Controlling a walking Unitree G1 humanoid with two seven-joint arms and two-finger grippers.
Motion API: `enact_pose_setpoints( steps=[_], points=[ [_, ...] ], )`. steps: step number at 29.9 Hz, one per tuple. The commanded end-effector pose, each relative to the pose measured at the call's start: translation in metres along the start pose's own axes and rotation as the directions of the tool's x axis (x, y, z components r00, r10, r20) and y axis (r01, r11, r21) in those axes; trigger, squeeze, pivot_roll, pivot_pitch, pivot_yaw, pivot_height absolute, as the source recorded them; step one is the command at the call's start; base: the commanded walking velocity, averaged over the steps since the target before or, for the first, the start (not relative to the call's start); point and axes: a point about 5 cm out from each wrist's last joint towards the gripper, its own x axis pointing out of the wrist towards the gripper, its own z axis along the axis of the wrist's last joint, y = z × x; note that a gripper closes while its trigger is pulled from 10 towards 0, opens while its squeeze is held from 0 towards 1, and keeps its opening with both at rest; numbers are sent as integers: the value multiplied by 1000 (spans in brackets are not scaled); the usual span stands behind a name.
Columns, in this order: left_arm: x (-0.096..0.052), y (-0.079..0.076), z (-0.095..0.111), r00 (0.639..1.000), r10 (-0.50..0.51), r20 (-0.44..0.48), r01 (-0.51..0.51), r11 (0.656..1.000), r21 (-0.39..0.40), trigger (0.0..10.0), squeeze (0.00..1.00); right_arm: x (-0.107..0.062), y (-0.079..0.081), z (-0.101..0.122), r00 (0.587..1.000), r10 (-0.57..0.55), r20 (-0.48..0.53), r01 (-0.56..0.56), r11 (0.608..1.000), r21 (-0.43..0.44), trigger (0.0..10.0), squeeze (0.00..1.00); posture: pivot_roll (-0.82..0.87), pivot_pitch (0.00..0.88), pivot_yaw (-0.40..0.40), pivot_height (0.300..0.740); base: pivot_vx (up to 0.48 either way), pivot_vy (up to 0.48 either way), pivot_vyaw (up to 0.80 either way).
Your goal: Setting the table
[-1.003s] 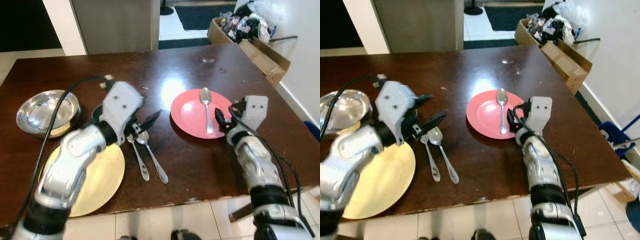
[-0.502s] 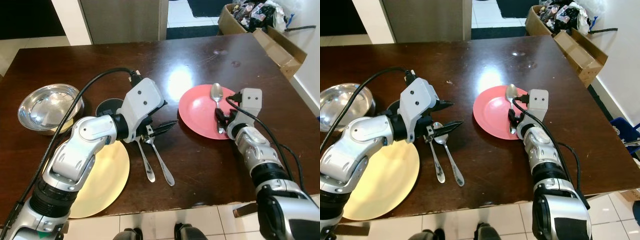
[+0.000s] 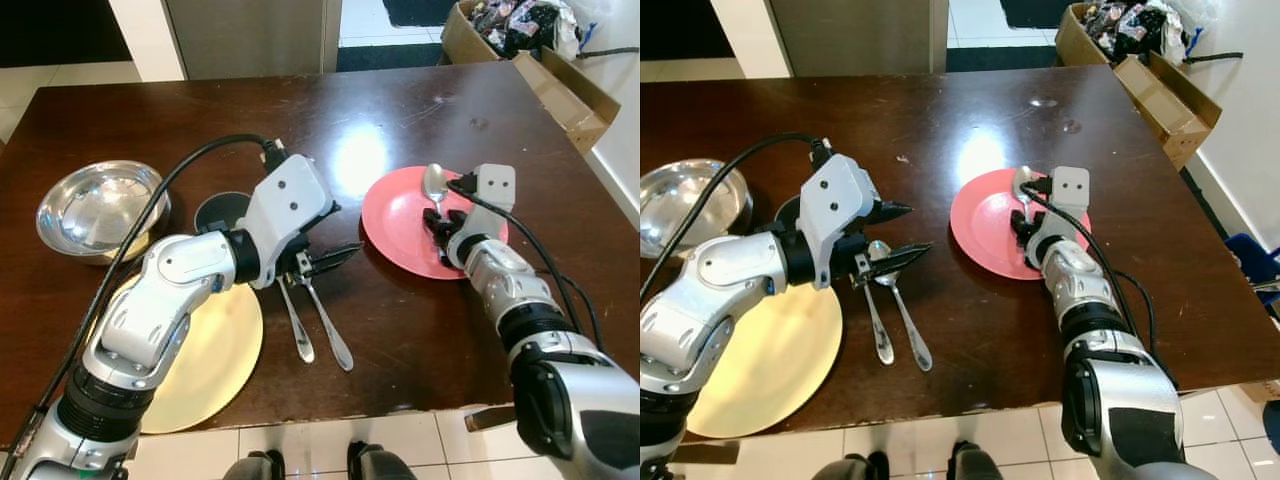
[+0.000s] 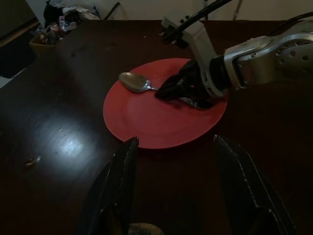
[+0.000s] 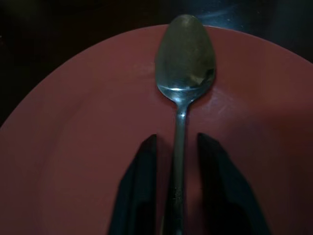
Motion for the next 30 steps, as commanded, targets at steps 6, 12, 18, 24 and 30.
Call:
enact_pose_setpoints(
  steps=[6, 12, 18, 24, 30],
  points=[
    [1, -3, -2, 1000, -4, -4, 4, 1000, -10, 10000, 0, -5, -6, -33, 990, -9, -139, 14, 999, 34, 0, 0, 30, 144, 67, 740, 0, 0, 0],
    [4, -3, -2, 1000, 5, 0, -5, 1000, -12, 10000, 0, -6, -8, -35, 992, -4, -129, 18, 994, 112, 0, 0, 17, 128, 63, 740, 0, 0, 0],
    [7, -3, -4, 1000, 28, 5, -27, 999, -19, 10000, 0, -5, -8, -17, 1000, 5, -17, -2, 983, 184, 0, 0, 4, 114, 57, 740, 0, 0, 0],
    [7, 14, -8, 984, 180, -3, -180, 983, -46, 10000, 0, -6, -3, 16, 982, 38, 183, -64, 989, 136, 10000, 0, -14, 97, 55, 740, 0, 0, 0],
    [-2, 30, -15, 951, 310, -22, -311, 946, -91, 10000, 0, -23, 12, 38, 934, 79, 349, -105, 993, 56, 10000, 0, -37, 81, 49, 740, 0, 0, 0]
  ],
)
